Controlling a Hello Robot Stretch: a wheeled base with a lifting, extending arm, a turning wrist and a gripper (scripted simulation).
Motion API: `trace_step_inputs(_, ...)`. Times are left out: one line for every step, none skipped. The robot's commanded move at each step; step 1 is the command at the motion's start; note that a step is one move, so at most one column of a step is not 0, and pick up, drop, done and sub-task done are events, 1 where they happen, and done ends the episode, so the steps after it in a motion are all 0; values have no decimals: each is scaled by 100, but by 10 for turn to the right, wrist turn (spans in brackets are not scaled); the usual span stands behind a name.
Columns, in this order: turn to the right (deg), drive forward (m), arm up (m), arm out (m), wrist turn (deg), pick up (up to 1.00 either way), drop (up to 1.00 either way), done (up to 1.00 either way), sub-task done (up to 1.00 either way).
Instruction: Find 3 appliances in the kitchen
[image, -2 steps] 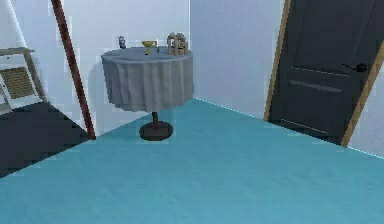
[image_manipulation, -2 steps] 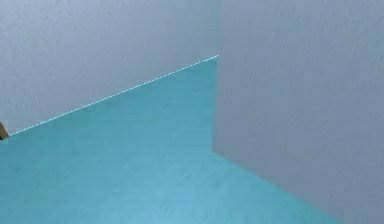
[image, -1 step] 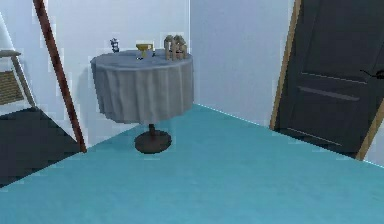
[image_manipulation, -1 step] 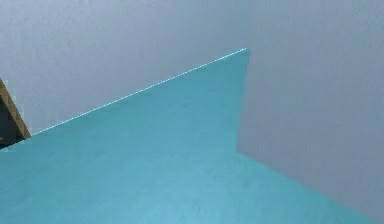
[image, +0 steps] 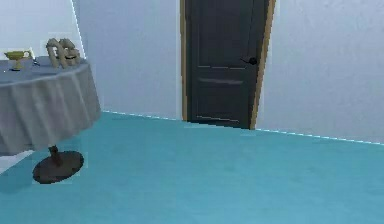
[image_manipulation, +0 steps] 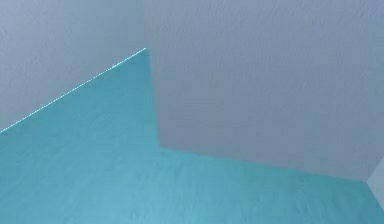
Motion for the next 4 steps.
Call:
trace_step_inputs(0,10,0,0,0,0,0,0,0)
trace_step_inputs(-450,0,0,0,0,0,0,0,0)
trace_step_inputs(-90,0,0,0,0,0,0,0,0)
trace_step_inputs(0,60,0,0,0,0,0,0,0)
